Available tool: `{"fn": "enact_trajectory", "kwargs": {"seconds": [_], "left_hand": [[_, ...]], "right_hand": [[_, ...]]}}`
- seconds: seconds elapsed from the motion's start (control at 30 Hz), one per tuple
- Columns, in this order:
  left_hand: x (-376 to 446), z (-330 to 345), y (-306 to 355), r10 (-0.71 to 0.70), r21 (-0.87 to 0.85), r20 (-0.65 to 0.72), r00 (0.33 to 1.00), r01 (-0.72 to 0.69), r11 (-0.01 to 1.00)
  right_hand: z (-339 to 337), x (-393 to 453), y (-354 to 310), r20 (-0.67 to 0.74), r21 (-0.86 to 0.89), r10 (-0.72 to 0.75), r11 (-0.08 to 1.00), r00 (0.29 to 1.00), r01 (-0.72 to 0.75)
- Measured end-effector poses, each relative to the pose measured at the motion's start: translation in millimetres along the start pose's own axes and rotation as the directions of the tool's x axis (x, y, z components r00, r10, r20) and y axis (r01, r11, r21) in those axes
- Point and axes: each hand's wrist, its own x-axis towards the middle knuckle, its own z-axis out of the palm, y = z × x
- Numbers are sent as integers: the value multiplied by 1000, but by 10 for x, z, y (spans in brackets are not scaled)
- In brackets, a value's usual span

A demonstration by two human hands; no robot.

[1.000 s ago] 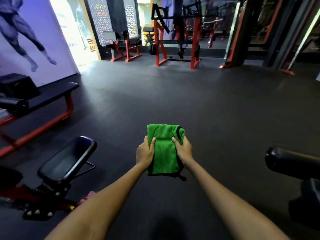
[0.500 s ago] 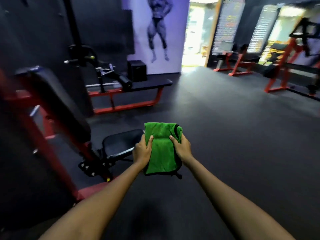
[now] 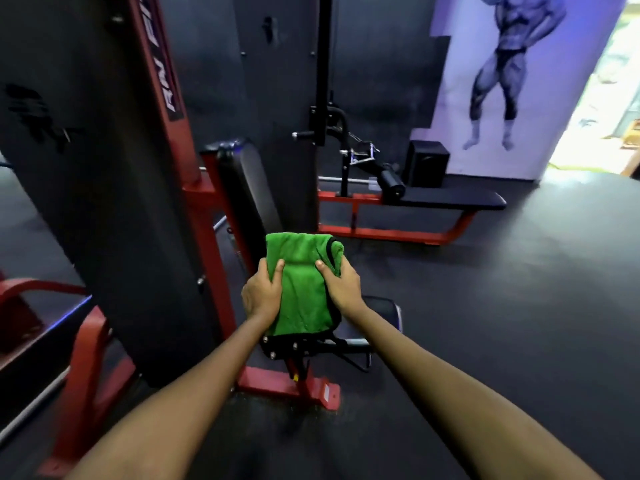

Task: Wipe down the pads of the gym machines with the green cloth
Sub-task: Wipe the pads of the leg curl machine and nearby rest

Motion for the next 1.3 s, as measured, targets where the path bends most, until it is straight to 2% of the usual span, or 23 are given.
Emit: {"fn": "enact_trajectory", "kwargs": {"seconds": [0.1, 0.33, 0.53, 0.67, 0.73, 0.83, 0.9, 0.97, 1.0, 1.07, 1.13, 1.17, 1.2, 1.23, 1.3], "left_hand": [[395, 110, -75, -63, -11, -75, 995, 63, 998], [1361, 315, -138, -72, -116, -181, 981, 52, 992], [1960, 544, -145, -82, -99, -327, 942, 52, 994], [2464, 710, -73, -102, -59, -522, 847, 84, 995], [2594, 786, -32, -100, -24, -604, 791, 107, 994], [2672, 869, 7, -104, 2, -674, 731, 142, 990], [2699, 901, 23, -149, -29, -708, 690, 182, 983], [2696, 905, 56, -199, -78, -725, 660, 208, 975], [2684, 881, 79, -202, -65, -707, 678, 223, 973], [2678, 745, 78, -178, 33, -600, 780, 246, 969], [2664, 496, 52, -99, 270, -422, 901, 229, 935], [2654, 343, 42, -25, 439, -363, 931, 195, 877], [2638, 195, 58, 61, 570, -339, 939, 153, 807], [2651, 58, 80, 133, 616, -350, 927, 120, 779], [2702, -98, 211, 177, 481, -462, 869, 78, 873]], "right_hand": [[141, 528, -72, 86, -3, -38, 999, 996, 38], [447, 1641, -125, 153, 71, -72, 996, 986, 62], [655, 2428, -183, 223, 130, -135, 986, 965, 108], [971, 3092, -367, 216, 113, -247, 967, 945, 227], [1115, 3235, -508, 179, 105, -362, 932, 915, 348], [1358, 3214, -601, 96, -82, -548, 827, 831, 556], [1529, 3123, -589, 92, -146, -596, 784, 798, 603], [1640, 3048, -553, 92, -124, -593, 791, 800, 600], [1663, 3037, -549, 108, -96, -564, 814, 819, 573], [1693, 3068, -509, 162, -51, -523, 843, 837, 536], [1687, 3100, -422, 181, -51, -577, 803, 796, 594], [1685, 3108, -396, 190, -58, -614, 772, 766, 633], [1686, 3106, -383, 193, -68, -644, 744, 740, 665], [1706, 3103, -387, 183, -90, -667, 720, 722, 688], [1773, 3065, -357, 192, -173, -691, 675, 696, 718]]}}
